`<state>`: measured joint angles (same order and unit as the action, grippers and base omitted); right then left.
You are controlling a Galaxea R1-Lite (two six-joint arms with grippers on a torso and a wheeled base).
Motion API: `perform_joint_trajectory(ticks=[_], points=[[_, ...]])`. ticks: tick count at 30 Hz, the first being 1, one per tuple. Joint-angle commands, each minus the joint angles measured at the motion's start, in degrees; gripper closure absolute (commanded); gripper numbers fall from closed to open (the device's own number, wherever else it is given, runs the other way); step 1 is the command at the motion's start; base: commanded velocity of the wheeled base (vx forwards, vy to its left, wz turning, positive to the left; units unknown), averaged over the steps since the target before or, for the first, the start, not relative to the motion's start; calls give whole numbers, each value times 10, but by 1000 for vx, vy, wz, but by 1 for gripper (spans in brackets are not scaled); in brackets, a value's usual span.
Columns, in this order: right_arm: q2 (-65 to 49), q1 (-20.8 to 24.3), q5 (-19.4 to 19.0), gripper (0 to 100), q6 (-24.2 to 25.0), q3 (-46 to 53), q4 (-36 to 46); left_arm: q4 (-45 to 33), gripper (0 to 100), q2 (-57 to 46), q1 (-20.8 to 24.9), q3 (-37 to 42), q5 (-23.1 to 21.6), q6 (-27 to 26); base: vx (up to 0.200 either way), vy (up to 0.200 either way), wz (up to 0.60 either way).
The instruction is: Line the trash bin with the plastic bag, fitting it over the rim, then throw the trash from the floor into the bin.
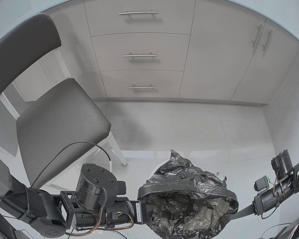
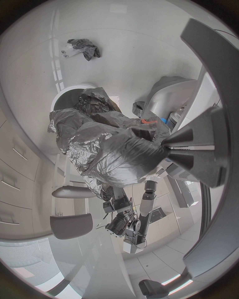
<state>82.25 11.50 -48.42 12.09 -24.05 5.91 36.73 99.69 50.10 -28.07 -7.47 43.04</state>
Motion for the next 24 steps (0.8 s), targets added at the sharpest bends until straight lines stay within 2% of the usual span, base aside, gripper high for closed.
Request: perform_joint_trajectory(ticks=[1, 10, 16, 20, 22, 24], points=[[2, 3, -3, 100, 0, 13, 1, -1, 100, -2, 9, 13, 0, 8, 0, 0, 0], [-6, 23, -6, 100, 3, 27, 0, -5, 100, -39, 19, 43, -3, 14, 0, 0, 0], [3, 23, -4, 100, 2, 23, -4, 1, 100, -25, 18, 38, -12, 30, 0, 0, 0], [14, 2, 0, 100, 9, -10, -6, 3, 100, -24, 18, 35, -12, 32, 0, 0, 0], [24, -33, 1, 100, 32, -52, -6, 4, 100, -26, 18, 33, -12, 32, 0, 0, 0], [33, -40, 4, 100, 57, -79, -6, 4, 100, -27, 18, 29, -12, 32, 0, 0, 0]])
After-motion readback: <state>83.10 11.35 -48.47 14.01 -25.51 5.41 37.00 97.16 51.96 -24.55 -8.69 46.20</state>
